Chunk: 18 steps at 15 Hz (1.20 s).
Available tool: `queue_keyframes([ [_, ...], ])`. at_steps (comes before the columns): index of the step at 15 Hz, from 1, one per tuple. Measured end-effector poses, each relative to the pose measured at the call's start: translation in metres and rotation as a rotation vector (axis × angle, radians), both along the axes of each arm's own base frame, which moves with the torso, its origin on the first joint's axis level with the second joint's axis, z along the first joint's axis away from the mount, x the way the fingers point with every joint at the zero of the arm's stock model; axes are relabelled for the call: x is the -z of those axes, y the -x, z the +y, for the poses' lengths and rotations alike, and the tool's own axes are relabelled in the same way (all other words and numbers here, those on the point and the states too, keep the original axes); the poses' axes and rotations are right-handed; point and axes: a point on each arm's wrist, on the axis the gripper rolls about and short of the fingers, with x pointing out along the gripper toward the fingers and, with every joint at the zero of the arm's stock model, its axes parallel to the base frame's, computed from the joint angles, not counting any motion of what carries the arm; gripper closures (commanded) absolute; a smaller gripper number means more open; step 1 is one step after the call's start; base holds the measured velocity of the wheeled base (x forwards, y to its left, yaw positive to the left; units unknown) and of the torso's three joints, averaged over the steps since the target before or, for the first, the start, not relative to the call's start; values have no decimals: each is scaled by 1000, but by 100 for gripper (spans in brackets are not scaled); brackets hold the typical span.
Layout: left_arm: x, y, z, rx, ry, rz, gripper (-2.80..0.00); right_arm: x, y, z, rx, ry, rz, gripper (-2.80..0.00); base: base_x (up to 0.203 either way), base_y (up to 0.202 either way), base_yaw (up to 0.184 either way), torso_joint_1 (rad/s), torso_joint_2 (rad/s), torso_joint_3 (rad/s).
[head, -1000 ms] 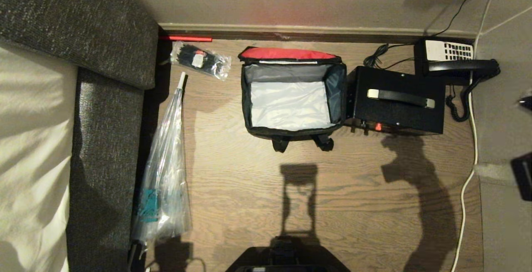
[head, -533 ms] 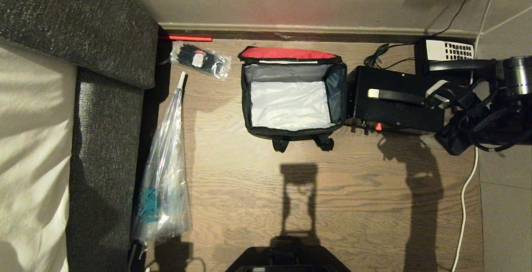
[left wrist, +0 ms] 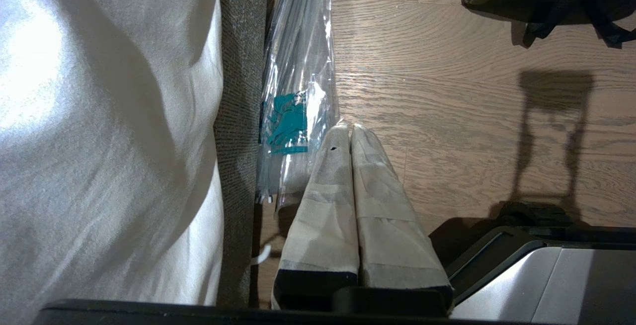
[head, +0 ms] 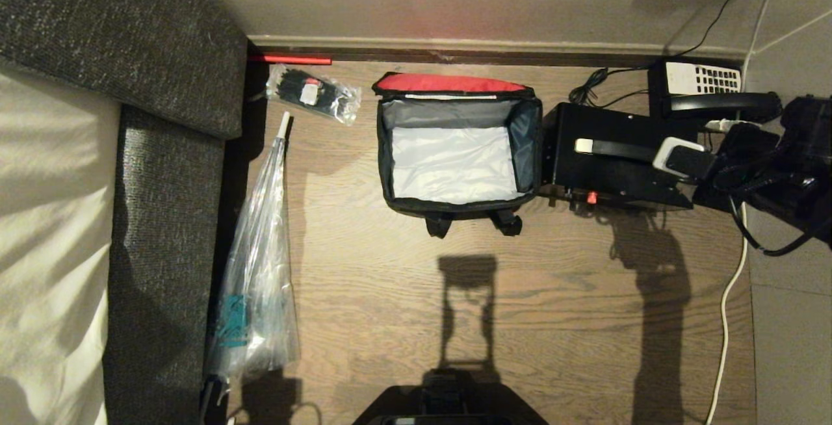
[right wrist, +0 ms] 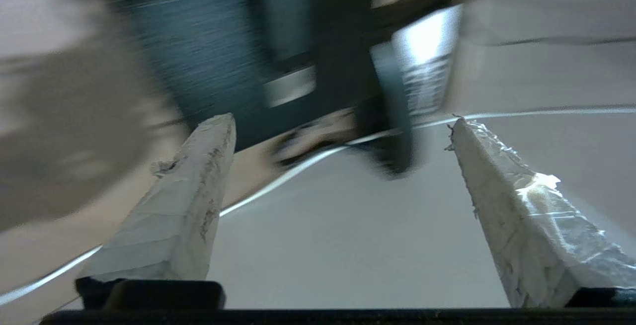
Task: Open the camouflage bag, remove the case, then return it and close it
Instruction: Grip the handle again
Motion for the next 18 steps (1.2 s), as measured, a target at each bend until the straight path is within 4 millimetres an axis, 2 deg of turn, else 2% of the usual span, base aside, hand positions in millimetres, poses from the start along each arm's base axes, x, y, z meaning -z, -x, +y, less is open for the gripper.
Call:
queue_keyframes([
  [2,0,0,0,0,0,0,0,12,-6,-1,22,59,-113,-280,0,0,0,0,0,0],
  [5,0,0,0,0,0,0,0,23,-11,-1,54,-48,-244,-280,0,0,0,0,0,0],
  [10,0,0,0,0,0,0,0,44,-18,14,67,-225,-241,-280,0,0,0,0,0,0],
  [14,0,0,0,0,0,0,0,53,-25,20,28,-214,-237,-280,0,0,0,0,0,0],
  [18,0,0,0,0,0,0,0,53,-35,23,-51,-124,-262,-280,0,0,0,0,0,0],
])
